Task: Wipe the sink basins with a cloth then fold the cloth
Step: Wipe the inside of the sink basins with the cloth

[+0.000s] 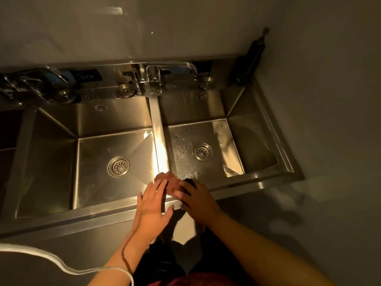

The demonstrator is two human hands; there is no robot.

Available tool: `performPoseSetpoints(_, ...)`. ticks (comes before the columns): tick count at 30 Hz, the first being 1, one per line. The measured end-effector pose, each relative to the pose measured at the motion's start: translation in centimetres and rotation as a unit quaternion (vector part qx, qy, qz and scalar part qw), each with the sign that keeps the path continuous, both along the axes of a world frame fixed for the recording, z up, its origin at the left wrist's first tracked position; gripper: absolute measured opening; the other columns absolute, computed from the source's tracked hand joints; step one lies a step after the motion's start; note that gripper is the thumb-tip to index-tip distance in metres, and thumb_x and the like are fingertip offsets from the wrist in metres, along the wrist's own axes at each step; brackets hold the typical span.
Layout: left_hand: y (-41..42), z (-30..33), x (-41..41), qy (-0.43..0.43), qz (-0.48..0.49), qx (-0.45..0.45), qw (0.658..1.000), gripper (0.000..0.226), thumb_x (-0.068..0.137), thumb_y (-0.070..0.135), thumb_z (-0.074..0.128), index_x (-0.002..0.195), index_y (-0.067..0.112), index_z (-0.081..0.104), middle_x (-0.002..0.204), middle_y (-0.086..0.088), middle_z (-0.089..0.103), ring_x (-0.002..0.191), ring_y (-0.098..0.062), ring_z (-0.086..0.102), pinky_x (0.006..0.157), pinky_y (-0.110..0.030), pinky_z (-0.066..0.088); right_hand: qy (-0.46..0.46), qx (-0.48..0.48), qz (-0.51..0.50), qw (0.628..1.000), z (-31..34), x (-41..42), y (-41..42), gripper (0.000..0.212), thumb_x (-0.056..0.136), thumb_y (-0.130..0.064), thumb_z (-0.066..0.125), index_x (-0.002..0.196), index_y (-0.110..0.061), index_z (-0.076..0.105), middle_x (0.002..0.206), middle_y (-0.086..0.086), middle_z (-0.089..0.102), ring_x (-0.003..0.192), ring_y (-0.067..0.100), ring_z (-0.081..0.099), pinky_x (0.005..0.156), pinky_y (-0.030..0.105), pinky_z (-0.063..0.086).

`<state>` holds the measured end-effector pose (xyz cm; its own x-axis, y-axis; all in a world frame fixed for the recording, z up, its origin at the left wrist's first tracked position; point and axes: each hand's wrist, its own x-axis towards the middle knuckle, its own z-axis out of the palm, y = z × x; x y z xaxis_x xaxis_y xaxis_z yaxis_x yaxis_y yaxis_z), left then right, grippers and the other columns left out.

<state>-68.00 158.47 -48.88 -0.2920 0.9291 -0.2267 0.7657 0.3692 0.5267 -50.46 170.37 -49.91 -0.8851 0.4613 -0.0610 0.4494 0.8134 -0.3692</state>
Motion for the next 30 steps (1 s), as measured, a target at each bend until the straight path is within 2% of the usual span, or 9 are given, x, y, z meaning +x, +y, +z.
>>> performPoseSetpoints(3,2.6,0.3,3.4,0.002,-0.012,0.006,1.0,0.079,0.09,0.045,0.067,0.16,0.032,0.033,0.167,0.007,0.03,0.158,-0.019,0.019,0.129,-0.052,0.012,0.019,-0.014,-0.054,0.998,0.0,5.0,2.9,0.047,0.09,-0.021,0.064,0.135,-0.026,0.051,0.144,0.002,0.046,0.123,0.029,0.052,0.095,0.044,0.05)
performPoseSetpoints(7,6.0,0.1,8.0,0.035,-0.069,0.021,0.997,0.07,0.091,0.049,0.064,0.154,0.029,0.042,0.156,0.003,0.044,0.149,-0.023,0.036,0.125,-0.051,0.025,0.015,0.03,-0.111,0.993,0.2,11.9,7.1,0.05,0.085,-0.024,0.072,0.134,-0.027,0.062,0.142,0.004,0.054,0.121,0.032,0.055,0.099,0.043,0.052)
performPoseSetpoints(9,7.6,-0.2,10.1,0.046,-0.079,0.01,0.996,0.067,0.093,0.05,0.063,0.153,0.029,0.041,0.153,0.004,0.046,0.146,-0.023,0.04,0.124,-0.051,0.024,0.01,0.039,-0.134,0.99,0.3,15.0,9.1,0.05,0.081,-0.027,0.075,0.13,-0.029,0.064,0.14,0.003,0.057,0.119,0.031,0.055,0.099,0.041,0.052)
performPoseSetpoints(16,12.0,-0.8,15.4,0.047,-0.085,-0.032,0.995,0.067,0.097,0.064,0.048,0.156,0.032,0.039,0.155,0.01,0.044,0.148,-0.015,0.036,0.127,-0.05,0.013,-0.01,0.026,-0.196,0.98,0.4,23.2,14.7,0.042,0.09,-0.029,0.067,0.132,-0.028,0.063,0.138,-0.001,0.058,0.122,0.026,0.052,0.1,0.039,0.051)
performPoseSetpoints(19,13.3,-1.0,16.6,0.042,-0.077,-0.046,0.995,0.066,0.096,0.068,0.049,0.152,0.034,0.043,0.148,0.012,0.051,0.144,-0.014,0.041,0.126,-0.051,0.01,-0.015,0.0,-0.225,0.974,0.6,24.6,16.4,0.036,0.095,-0.036,0.056,0.129,-0.029,0.063,0.135,-0.005,0.058,0.119,0.021,0.051,0.097,0.036,0.052)
performPoseSetpoints(22,13.7,-1.2,16.9,0.039,-0.065,-0.048,0.996,0.067,0.092,0.071,0.049,0.149,0.035,0.047,0.142,0.013,0.056,0.139,-0.013,0.046,0.126,-0.052,0.011,-0.009,-0.022,-0.25,0.968,0.8,24.2,17.9,0.033,0.09,-0.042,0.06,0.119,-0.028,0.067,0.119,-0.007,0.062,0.108,0.018,0.052,0.088,0.036,0.054)
performPoseSetpoints(25,13.4,-1.5,16.9,0.044,-0.059,-0.04,0.996,0.068,0.091,0.074,0.047,0.148,0.036,0.048,0.139,0.012,0.059,0.137,-0.014,0.049,0.126,-0.05,0.01,-0.078,-0.065,-0.248,0.964,1.0,22.9,19.3,0.046,0.082,-0.056,0.061,0.121,-0.032,0.062,0.114,-0.008,0.061,0.107,0.02,0.052,0.089,0.036,0.05)
performPoseSetpoints(28,13.4,-1.3,17.0,0.043,-0.053,-0.048,0.997,0.068,0.091,0.074,0.047,0.148,0.036,0.048,0.14,0.012,0.059,0.138,-0.015,0.049,0.126,-0.05,0.008,-0.153,-0.152,-0.243,0.946,1.7,21.5,21.2,0.071,0.076,-0.068,0.059,0.139,-0.038,0.047,0.124,-0.005,0.063,0.116,0.026,0.054,0.099,0.042,0.043)
performPoseSetpoints(30,13.6,-1.2,17.1,0.038,-0.049,-0.052,0.997,0.068,0.091,0.073,0.049,0.148,0.036,0.048,0.14,0.013,0.058,0.138,-0.014,0.048,0.126,-0.05,0.008,-0.165,-0.188,-0.237,0.939,1.8,20.4,22.0,0.072,0.072,-0.068,0.062,0.138,-0.04,0.05,0.121,-0.004,0.066,0.115,0.025,0.057,0.098,0.042,0.04)
